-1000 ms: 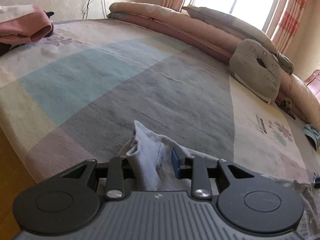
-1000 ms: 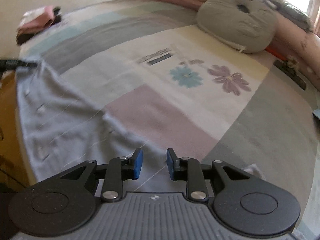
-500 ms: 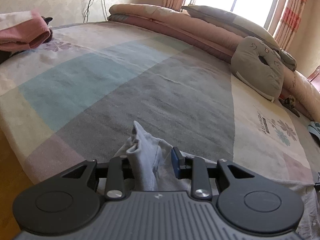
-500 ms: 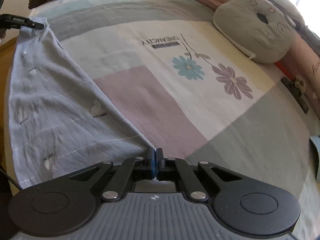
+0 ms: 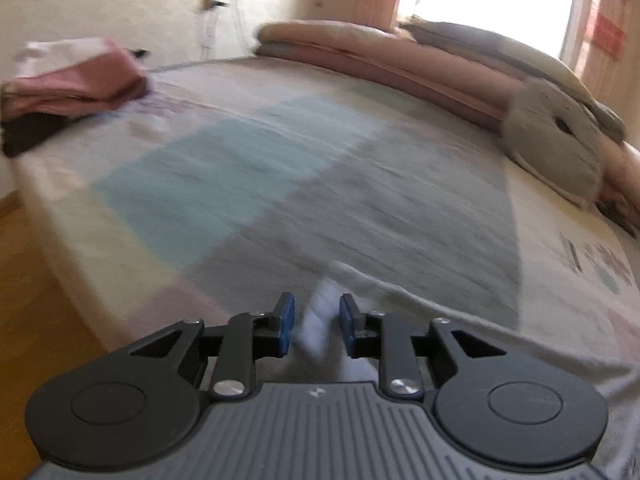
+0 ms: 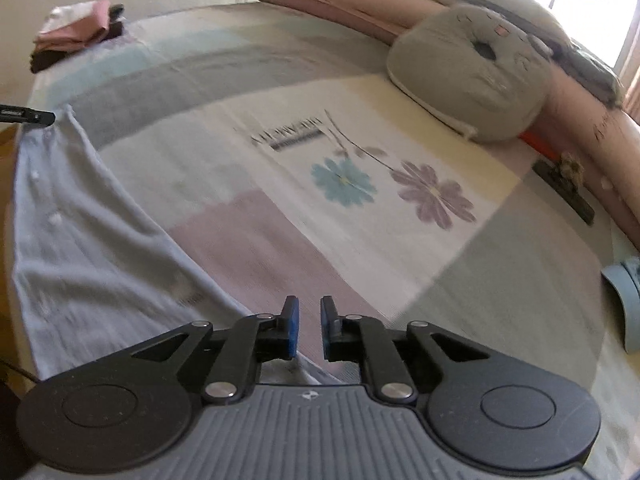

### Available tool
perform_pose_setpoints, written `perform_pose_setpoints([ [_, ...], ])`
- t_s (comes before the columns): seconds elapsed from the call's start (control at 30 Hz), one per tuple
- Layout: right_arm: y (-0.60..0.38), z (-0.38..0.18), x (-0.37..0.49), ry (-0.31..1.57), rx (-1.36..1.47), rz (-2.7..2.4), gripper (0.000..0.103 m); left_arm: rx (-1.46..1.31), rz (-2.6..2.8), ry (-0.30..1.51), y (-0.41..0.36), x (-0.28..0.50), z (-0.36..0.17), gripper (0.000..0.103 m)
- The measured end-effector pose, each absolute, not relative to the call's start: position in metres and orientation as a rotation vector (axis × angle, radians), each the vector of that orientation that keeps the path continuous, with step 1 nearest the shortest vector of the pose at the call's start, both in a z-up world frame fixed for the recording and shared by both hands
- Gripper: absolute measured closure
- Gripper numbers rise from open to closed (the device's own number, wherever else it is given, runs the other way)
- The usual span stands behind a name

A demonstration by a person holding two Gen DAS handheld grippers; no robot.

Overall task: Fold clothes
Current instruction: 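Open both tools and pull back from the pants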

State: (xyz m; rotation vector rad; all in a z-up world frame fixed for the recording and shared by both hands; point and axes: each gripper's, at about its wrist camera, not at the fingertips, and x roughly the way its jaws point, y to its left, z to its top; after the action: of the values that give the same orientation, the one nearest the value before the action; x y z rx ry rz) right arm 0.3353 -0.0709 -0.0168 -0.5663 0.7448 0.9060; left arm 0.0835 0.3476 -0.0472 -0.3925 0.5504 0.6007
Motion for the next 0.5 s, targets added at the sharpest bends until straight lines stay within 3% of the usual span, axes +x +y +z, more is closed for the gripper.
perform_pose_setpoints([
  [0.1, -0.050, -0.015, 0.325, 0.744, -0.559, 0.970, 0.087, -0.385, 0.655, 0.517, 0.357, 0.071, -0.034, 0.078],
  [0.17, -0.036, -0.014, 0.317, 0.743, -0.552, 1.019, 0.087, -0.376, 0.692, 0.524, 0.363, 0.066, -0.027, 0.065],
  [0.3, 0.009, -0.015, 0.293, 0.747, -0.553, 1.197, 0.086, -0.334, 0.737, 0.633, 0.364, 0.066, -0.025, 0.056],
  [0.43, 0.062, -0.020, 0.260, 0.742, -0.597, 1.405, 0.070, -0.235, 0.712, 0.734, 0.347, 0.064, -0.027, 0.041],
  [0.5, 0.085, -0.025, 0.241, 0.740, -0.641, 1.497, 0.067, -0.232, 0.664, 0.736, 0.338, 0.063, -0.027, 0.040],
])
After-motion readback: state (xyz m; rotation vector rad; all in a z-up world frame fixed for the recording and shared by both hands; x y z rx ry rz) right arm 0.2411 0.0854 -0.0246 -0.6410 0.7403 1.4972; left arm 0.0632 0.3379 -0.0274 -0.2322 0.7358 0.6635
